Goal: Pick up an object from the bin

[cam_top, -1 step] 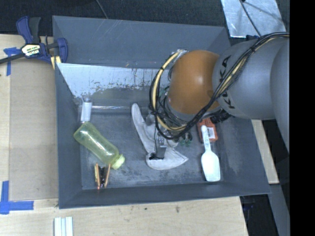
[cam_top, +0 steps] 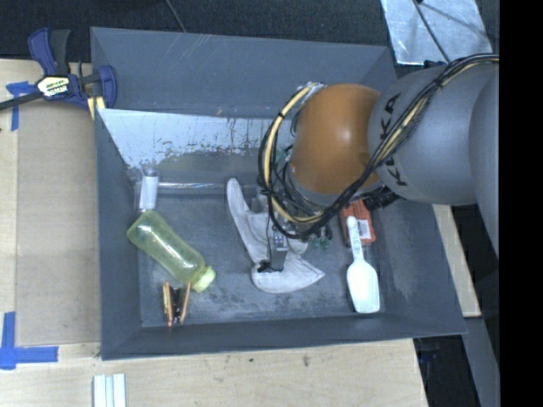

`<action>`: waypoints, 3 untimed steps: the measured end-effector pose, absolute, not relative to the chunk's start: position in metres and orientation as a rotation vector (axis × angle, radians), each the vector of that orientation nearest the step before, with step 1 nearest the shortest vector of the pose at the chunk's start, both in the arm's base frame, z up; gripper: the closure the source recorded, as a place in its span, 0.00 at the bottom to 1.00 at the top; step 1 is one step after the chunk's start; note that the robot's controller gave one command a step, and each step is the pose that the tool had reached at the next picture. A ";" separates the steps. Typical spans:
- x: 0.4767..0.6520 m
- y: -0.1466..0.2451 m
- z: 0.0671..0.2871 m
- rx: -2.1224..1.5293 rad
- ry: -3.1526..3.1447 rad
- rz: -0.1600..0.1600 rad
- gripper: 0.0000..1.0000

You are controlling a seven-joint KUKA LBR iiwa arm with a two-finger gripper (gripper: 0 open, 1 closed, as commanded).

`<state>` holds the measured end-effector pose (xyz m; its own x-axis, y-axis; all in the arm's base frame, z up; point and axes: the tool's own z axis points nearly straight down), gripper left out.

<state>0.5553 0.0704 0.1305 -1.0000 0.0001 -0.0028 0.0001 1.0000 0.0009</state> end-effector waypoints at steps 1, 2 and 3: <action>0.564 0.055 0.069 0.096 3.138 0.003 0.00; 0.575 0.061 0.071 0.388 3.114 0.002 0.00; 0.543 0.033 0.072 0.336 3.118 0.002 0.00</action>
Offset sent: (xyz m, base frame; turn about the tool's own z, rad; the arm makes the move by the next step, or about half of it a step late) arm 0.0205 -0.0086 -0.0605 0.2500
